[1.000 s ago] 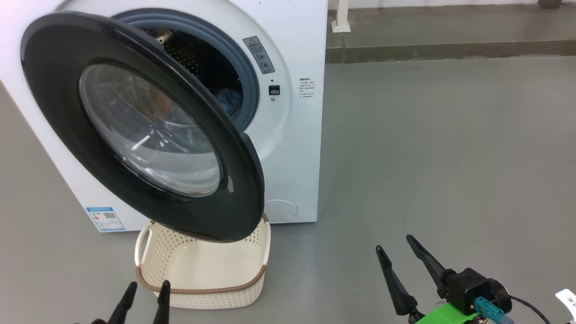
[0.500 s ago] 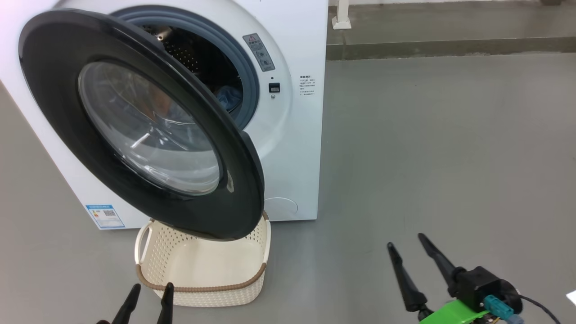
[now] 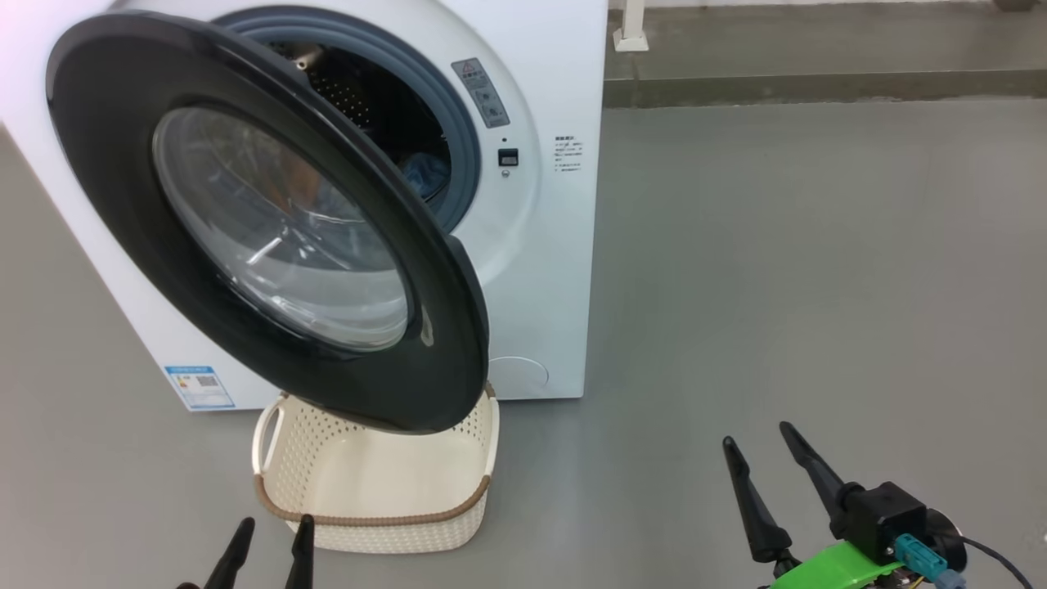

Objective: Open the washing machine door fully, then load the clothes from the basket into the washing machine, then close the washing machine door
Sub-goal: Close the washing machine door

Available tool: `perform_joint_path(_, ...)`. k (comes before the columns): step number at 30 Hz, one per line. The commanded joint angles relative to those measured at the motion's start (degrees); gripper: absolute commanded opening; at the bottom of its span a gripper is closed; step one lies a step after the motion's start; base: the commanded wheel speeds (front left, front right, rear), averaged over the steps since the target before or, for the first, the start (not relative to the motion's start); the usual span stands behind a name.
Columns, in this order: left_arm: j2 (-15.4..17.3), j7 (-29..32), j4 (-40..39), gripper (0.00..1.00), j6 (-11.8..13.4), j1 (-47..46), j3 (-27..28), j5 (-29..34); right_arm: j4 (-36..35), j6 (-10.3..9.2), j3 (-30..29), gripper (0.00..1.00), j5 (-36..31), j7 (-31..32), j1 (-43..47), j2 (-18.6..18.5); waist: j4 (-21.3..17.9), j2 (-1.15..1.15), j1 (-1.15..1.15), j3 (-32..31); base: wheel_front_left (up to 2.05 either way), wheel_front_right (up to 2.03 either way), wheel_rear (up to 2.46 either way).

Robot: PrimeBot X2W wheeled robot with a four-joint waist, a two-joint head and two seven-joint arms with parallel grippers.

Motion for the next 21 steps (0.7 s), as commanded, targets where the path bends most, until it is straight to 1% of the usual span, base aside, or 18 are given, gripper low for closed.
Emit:
perform_joint_path(1, 0.36, -0.37, -0.92, 1.00, -0.14, -3.07, 2.16, 0.41, -1.42, 0.16, 1.94, 0.13, -0.46, -0.70, -1.97, 0.03, 0.47, 0.00, 0.00, 0.28, 0.00, 0.00, 0.00)
perform_joint_path(2, 0.29, -0.37, -0.83, 1.00, -0.14, -3.26, 1.96, 0.45, -1.62, 0.16, 2.30, 0.00, -0.43, -0.70, -2.28, 0.03, 0.81, 0.00, 0.00, 0.42, 0.00, 0.00, 0.00)
perform_joint_path(7, 0.11, -0.37, -0.67, 1.00, -0.14, -4.09, 1.69, 0.47, -1.34, 0.16, 3.01, 0.00, -1.68, -0.70, -4.08, 0.03, 2.92, 0.00, 0.00, 1.54, 0.00, 0.00, 0.00)
perform_joint_path(10, -0.10, -0.37, -0.62, 1.00, -0.14, -4.70, 1.41, 0.59, -1.67, 0.16, 5.08, 0.00, -2.37, -0.70, -5.93, 0.03, 4.58, 0.00, 0.00, 2.65, 0.00, 0.00, 0.00)
perform_joint_path(13, -0.42, -0.37, -0.51, 1.00, -0.14, -5.31, 0.73, 0.52, -2.39, 0.16, 9.21, 0.00, -2.92, -0.70, -8.21, -0.48, 6.41, 0.00, 0.00, 4.01, 0.00, 0.00, 0.00)
perform_joint_path(18, -0.97, -0.37, -0.16, 1.00, -0.14, -7.15, -0.62, 0.27, -3.64, 0.16, 17.59, 0.00, -2.38, -0.70, -13.49, -3.83, 9.60, 0.00, 0.00, 7.37, 0.00, 0.00, 0.00)
perform_joint_path(21, -1.43, -0.37, 0.02, 1.00, -0.14, -8.45, -1.46, 0.07, -3.14, 0.16, 21.66, 0.00, -1.54, -0.70, -17.28, -5.79, 11.51, 0.00, 0.00, 9.35, 0.00, 0.00, 0.00)
